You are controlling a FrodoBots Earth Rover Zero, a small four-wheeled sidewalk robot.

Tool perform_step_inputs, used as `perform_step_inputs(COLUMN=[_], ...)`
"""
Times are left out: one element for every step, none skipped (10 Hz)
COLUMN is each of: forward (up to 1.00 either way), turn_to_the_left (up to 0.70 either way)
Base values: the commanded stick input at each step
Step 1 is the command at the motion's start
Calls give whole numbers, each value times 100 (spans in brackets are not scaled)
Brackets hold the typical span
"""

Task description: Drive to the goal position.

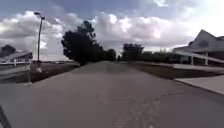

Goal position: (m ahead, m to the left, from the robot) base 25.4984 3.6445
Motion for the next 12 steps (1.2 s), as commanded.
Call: perform_step_inputs(forward=[70,70,70,70,70,70,70,70,70,70,70,70], turn_to_the_left=[0,0,0,0,0,0,0,0,0,16,27,8])
